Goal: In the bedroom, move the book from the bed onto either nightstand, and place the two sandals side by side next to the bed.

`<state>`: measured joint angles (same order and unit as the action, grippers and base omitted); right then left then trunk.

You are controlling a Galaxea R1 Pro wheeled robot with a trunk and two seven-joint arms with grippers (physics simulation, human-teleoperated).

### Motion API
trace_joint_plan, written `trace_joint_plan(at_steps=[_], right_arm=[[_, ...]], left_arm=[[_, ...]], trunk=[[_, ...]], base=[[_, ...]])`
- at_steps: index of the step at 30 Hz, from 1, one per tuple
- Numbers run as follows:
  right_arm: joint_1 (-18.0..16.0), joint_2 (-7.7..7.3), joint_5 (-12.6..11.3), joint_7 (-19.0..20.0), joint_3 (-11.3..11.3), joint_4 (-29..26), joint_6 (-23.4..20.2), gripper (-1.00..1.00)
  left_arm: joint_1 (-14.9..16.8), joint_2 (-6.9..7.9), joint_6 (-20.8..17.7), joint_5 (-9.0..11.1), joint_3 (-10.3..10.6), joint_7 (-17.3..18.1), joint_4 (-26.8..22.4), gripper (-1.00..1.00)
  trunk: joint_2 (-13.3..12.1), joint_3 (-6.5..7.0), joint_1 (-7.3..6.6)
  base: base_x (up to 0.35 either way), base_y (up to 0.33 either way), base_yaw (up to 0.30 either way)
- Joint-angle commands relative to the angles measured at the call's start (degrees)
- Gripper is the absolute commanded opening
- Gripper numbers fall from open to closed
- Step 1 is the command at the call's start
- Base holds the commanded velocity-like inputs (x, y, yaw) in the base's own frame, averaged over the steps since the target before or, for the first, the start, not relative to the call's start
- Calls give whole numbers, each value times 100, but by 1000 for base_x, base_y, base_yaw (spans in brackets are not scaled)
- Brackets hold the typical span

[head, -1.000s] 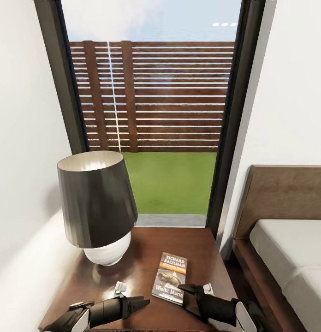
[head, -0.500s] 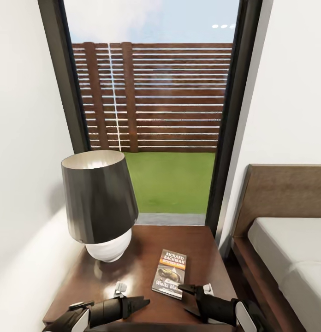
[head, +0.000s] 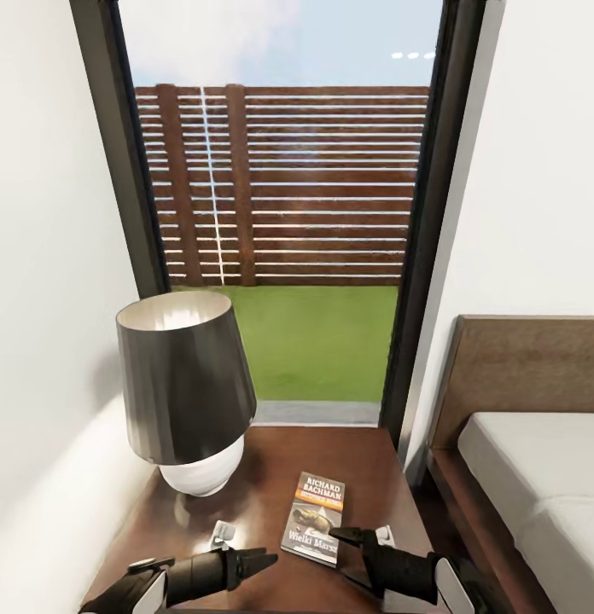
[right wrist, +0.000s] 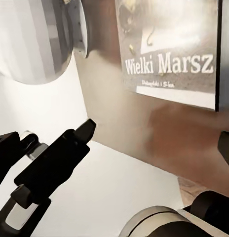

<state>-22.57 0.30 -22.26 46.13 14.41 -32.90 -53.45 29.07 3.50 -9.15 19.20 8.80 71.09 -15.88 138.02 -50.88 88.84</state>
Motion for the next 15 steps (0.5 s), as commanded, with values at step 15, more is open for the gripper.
trace_joint_plan(at_steps=[15], right_arm=[[-373,6,-35,197,10,-105,444,100]], left_arm=[[-315,37,-147,58,41,37,24,100]], trunk=[[2,-6,-1]], base=[[0,0,0]])
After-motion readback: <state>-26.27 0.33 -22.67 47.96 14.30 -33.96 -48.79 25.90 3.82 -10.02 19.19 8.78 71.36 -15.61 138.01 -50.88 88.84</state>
